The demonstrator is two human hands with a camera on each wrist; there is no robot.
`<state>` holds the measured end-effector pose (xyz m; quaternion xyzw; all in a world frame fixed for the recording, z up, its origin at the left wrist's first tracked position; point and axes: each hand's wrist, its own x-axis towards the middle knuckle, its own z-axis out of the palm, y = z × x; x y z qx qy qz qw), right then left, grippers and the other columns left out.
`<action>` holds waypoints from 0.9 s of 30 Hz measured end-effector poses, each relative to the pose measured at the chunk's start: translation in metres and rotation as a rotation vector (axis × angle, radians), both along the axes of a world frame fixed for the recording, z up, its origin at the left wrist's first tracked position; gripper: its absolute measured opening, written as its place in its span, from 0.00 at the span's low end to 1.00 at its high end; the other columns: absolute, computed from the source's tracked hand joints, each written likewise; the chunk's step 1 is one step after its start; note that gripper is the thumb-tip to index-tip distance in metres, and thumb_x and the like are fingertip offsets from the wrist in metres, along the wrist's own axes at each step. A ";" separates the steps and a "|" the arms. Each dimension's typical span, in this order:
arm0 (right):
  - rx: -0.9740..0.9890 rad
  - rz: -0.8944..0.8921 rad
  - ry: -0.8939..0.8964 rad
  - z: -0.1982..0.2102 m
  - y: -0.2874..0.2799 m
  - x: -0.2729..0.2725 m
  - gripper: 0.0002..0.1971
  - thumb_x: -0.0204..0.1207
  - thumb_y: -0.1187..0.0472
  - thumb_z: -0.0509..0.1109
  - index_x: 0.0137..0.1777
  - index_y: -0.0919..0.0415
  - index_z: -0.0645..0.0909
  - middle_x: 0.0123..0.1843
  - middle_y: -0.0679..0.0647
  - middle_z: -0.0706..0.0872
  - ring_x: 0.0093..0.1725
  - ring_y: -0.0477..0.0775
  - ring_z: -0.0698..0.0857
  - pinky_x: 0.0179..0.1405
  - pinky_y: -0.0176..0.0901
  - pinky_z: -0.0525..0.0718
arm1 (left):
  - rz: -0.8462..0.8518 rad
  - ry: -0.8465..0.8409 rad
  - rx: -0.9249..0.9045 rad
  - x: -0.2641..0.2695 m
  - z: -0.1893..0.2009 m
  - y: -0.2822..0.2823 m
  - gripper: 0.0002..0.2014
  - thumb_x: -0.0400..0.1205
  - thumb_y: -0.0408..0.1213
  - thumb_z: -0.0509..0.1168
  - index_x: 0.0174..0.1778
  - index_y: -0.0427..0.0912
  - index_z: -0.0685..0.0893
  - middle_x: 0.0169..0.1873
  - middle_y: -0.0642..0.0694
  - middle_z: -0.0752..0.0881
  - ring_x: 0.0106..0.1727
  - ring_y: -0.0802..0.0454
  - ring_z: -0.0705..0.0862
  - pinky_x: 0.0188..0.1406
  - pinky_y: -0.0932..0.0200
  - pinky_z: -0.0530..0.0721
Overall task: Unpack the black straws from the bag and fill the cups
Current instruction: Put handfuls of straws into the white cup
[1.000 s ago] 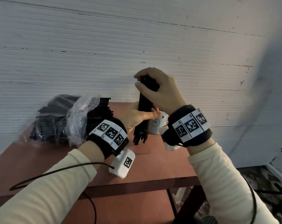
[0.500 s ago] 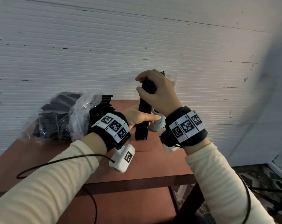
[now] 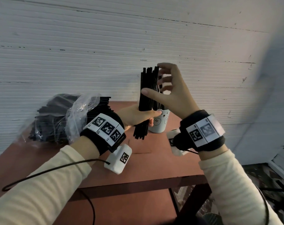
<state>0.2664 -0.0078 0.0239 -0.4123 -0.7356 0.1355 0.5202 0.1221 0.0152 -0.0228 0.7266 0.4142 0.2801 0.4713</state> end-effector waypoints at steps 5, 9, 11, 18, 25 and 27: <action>-0.281 0.213 -0.227 -0.001 -0.010 0.010 0.22 0.67 0.49 0.81 0.57 0.59 0.84 0.48 0.53 0.87 0.48 0.44 0.85 0.45 0.31 0.81 | -0.242 0.149 0.084 0.003 0.007 -0.009 0.12 0.80 0.44 0.71 0.36 0.39 0.86 0.36 0.39 0.88 0.48 0.41 0.89 0.59 0.47 0.86; -0.209 0.170 -0.195 -0.009 -0.010 0.010 0.09 0.71 0.65 0.77 0.42 0.72 0.84 0.38 0.63 0.87 0.39 0.55 0.87 0.38 0.42 0.85 | -0.221 0.136 0.086 0.011 -0.001 -0.009 0.13 0.77 0.45 0.74 0.38 0.37 0.85 0.35 0.40 0.86 0.42 0.49 0.86 0.54 0.49 0.87; -0.168 0.113 -0.076 -0.004 -0.005 0.015 0.06 0.71 0.69 0.75 0.40 0.73 0.82 0.36 0.62 0.87 0.36 0.50 0.85 0.36 0.36 0.83 | -0.120 0.080 0.093 0.017 -0.001 -0.005 0.20 0.69 0.53 0.79 0.49 0.46 0.84 0.44 0.49 0.87 0.49 0.55 0.86 0.57 0.49 0.86; -0.028 -0.155 0.290 0.035 0.028 0.055 0.06 0.72 0.64 0.73 0.34 0.62 0.85 0.31 0.48 0.85 0.27 0.36 0.80 0.24 0.25 0.73 | 0.317 0.001 -0.009 0.033 -0.003 0.036 0.70 0.49 0.56 0.85 0.81 0.47 0.47 0.75 0.42 0.68 0.75 0.46 0.70 0.76 0.46 0.72; -0.167 -0.219 0.121 0.036 0.071 0.062 0.15 0.70 0.61 0.74 0.42 0.77 0.83 0.35 0.59 0.84 0.27 0.45 0.78 0.24 0.34 0.73 | 0.206 0.082 0.014 0.044 -0.014 0.068 0.42 0.49 0.54 0.84 0.61 0.47 0.83 0.55 0.52 0.88 0.60 0.52 0.85 0.64 0.50 0.83; -0.193 -0.214 0.055 0.034 0.080 0.061 0.18 0.69 0.59 0.74 0.42 0.79 0.81 0.35 0.60 0.82 0.29 0.50 0.77 0.26 0.38 0.73 | 0.162 0.105 0.032 0.043 -0.015 0.074 0.41 0.46 0.56 0.82 0.58 0.51 0.85 0.53 0.54 0.89 0.58 0.54 0.86 0.63 0.50 0.83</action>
